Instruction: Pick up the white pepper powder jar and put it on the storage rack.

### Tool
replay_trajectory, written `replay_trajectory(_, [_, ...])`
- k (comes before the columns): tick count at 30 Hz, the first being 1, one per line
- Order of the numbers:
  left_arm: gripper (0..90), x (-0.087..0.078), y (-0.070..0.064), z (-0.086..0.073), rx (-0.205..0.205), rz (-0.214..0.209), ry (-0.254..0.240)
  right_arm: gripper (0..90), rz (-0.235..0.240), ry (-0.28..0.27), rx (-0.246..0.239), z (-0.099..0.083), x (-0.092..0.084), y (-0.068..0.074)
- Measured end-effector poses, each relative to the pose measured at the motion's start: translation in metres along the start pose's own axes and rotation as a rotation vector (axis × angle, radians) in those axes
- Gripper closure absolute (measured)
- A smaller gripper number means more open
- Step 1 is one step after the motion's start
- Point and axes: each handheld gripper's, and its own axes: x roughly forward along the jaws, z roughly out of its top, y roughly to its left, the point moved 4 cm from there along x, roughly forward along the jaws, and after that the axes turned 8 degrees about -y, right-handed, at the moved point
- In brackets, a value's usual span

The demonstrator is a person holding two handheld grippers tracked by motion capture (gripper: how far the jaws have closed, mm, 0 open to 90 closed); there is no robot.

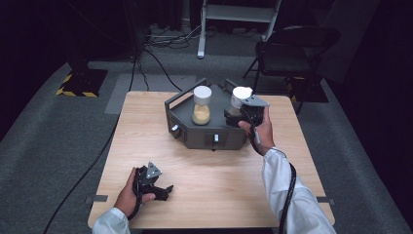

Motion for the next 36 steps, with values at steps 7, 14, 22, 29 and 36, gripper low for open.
replay_trajectory(7, [0.1, 0.000, 0.000, 0.000, 0.001, 0.000, -0.001, 2.2, -0.025, -0.029, 0.017, 0.000, -0.008, 0.004])
replay_trajectory(14, [0.1, 0.000, 0.000, 0.000, 0.000, -0.001, -0.001, 1.9, -0.012, -0.062, 0.019, -0.001, -0.021, 0.003])
replay_trajectory(22, [0.1, 0.000, 0.000, 0.000, 0.001, -0.001, -0.001, 1.6, -0.010, -0.077, -0.047, -0.002, -0.036, 0.005])
replay_trajectory(29, [0.1, 0.000, 0.000, 0.000, 0.001, -0.001, -0.001, 1.5, -0.015, -0.099, -0.107, -0.009, -0.052, 0.009])
replay_trajectory(36, [0.1, 0.000, 0.000, 0.000, 0.001, 0.000, -0.001, 1.5, 0.007, -0.107, -0.178, -0.021, -0.065, 0.014])
